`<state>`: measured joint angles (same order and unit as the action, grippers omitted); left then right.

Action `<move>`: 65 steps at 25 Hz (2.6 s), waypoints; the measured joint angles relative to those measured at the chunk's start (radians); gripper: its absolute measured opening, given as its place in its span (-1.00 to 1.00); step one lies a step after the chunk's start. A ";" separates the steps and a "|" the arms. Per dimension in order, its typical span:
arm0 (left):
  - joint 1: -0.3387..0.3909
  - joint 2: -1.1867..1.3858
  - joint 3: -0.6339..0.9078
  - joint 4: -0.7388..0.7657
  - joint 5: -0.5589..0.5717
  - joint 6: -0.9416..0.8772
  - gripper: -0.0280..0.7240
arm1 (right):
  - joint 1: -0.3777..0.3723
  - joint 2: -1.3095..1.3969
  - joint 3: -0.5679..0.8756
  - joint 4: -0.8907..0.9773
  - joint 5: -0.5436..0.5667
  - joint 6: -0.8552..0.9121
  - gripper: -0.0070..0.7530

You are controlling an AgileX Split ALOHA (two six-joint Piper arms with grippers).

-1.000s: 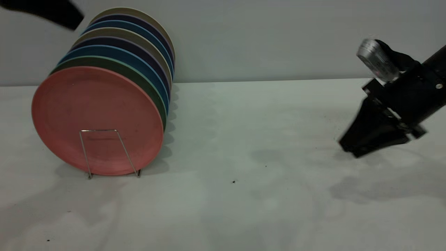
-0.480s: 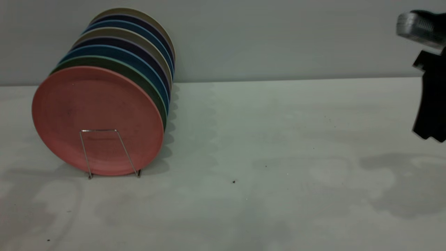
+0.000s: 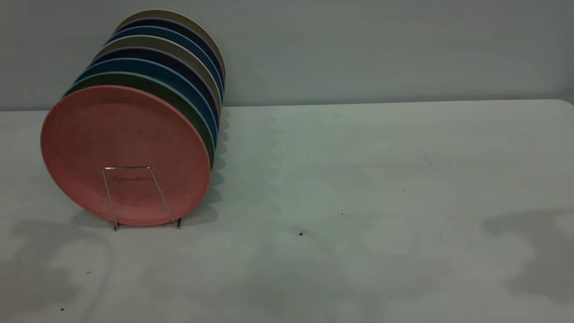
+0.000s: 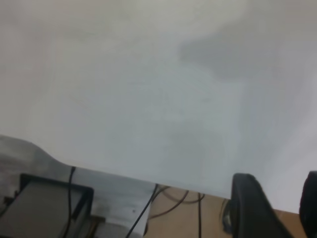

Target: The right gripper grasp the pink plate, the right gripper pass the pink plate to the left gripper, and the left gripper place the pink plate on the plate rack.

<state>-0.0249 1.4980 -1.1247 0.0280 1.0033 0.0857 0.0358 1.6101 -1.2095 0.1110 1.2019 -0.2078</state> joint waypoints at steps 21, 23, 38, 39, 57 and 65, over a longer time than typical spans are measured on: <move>0.000 -0.936 0.446 -0.001 0.048 -0.086 0.57 | 0.104 -0.919 0.504 0.010 0.016 -0.004 -0.28; 0.000 -1.010 0.479 -0.001 0.060 -0.091 0.57 | 0.104 -0.996 0.561 0.010 0.004 -0.004 -0.28; 0.000 -1.484 0.637 -0.028 0.127 -0.086 0.57 | 0.104 -1.444 0.727 0.000 -0.048 -0.004 -0.28; 0.000 -1.495 0.638 -0.034 0.127 -0.086 0.57 | 0.104 -1.449 0.729 0.000 -0.052 -0.004 -0.28; 0.000 -1.512 0.638 -0.040 0.127 -0.076 0.57 | 0.104 -1.452 0.729 0.000 -0.062 -0.004 -0.28; 0.000 -1.520 0.638 -0.040 0.127 -0.076 0.57 | 0.101 -1.592 0.730 0.000 -0.062 -0.004 -0.28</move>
<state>-0.0249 -0.0217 -0.4865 -0.0120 1.1306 0.0097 0.1363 0.0183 -0.4796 0.1114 1.1399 -0.2119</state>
